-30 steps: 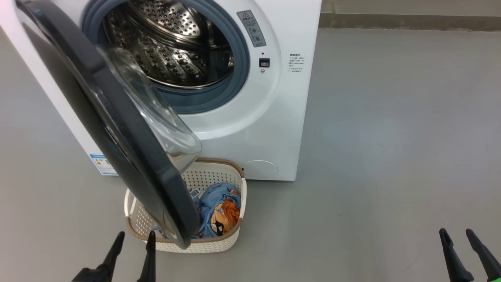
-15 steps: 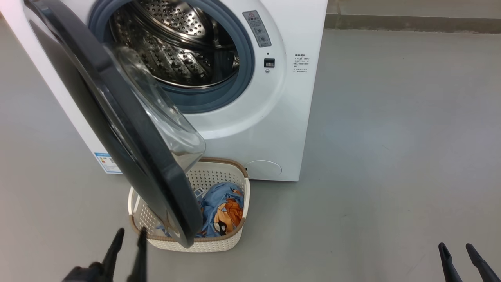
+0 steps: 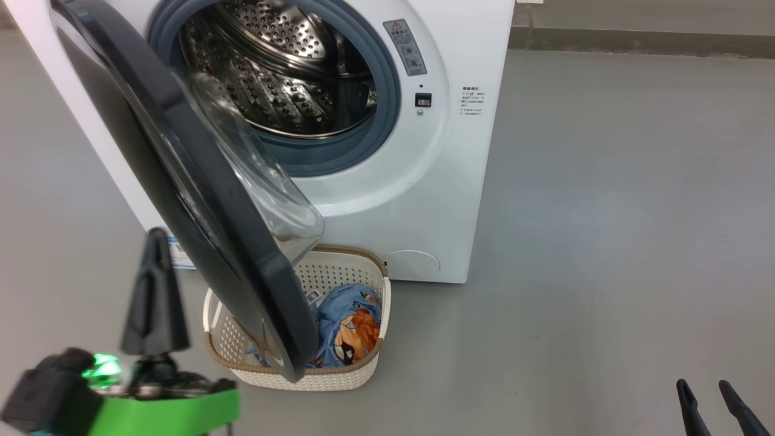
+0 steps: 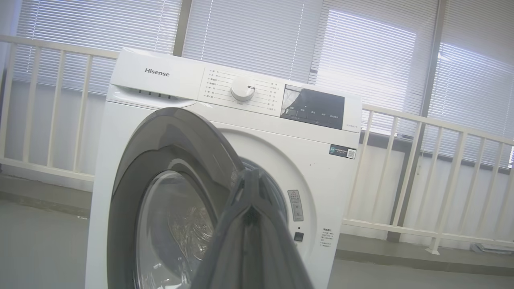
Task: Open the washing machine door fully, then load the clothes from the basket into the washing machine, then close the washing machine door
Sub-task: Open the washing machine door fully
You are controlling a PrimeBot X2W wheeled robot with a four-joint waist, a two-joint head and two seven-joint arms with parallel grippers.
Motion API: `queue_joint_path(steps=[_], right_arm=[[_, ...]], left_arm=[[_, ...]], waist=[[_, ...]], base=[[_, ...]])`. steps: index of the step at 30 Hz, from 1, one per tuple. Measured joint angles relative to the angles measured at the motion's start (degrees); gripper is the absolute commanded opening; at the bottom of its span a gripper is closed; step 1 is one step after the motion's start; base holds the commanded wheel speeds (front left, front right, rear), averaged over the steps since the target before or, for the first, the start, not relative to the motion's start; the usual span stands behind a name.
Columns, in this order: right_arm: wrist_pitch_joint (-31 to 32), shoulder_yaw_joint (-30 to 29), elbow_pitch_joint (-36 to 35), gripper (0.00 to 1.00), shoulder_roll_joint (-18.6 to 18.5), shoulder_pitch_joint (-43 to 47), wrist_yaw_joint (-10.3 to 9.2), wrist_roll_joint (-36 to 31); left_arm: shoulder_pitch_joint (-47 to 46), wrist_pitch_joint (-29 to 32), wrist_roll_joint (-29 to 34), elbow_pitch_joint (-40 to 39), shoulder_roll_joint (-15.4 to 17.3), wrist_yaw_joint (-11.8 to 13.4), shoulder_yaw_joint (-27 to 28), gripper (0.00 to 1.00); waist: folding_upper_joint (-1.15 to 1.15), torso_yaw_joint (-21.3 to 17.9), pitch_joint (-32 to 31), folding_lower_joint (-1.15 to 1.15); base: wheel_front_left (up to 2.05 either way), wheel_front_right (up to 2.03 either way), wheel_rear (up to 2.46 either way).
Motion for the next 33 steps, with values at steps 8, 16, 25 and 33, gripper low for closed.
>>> queue_joint_path(steps=[8, 16, 25, 33], right_arm=[[0.0, 0.6, -0.3, 1.00, 0.0, 0.0, 0.00, 0.0], [0.0, 2.1, -0.5, 1.00, -0.1, -0.1, 0.00, 0.0], [0.0, 2.5, -0.7, 1.00, -0.2, -0.5, 0.00, 0.1], [0.0, 3.4, -0.8, 1.00, -0.6, -2.5, 0.00, 0.2]], left_arm=[[-1.2, 0.0, 1.8, -1.8, 0.0, 0.4, -13.1, 0.00], [-2.1, 0.0, -0.3, 10.5, 0.3, 0.2, -22.8, 0.00], [-6.2, 0.0, -2.9, 22.3, 0.3, 1.3, -21.4, 0.00], [-9.0, 0.0, -3.4, 28.2, 0.2, 2.3, -18.5, 0.00]], waist=[[0.00, -0.3, 0.2, 0.00], [0.00, -1.1, 0.7, 0.00], [0.00, -1.7, 2.0, 0.00], [0.00, -2.0, 2.7, 0.00]], base=[[0.00, 0.00, 0.00], [0.00, 0.00, 0.00], [0.00, 0.00, 0.00], [0.00, 0.00, 0.00]])
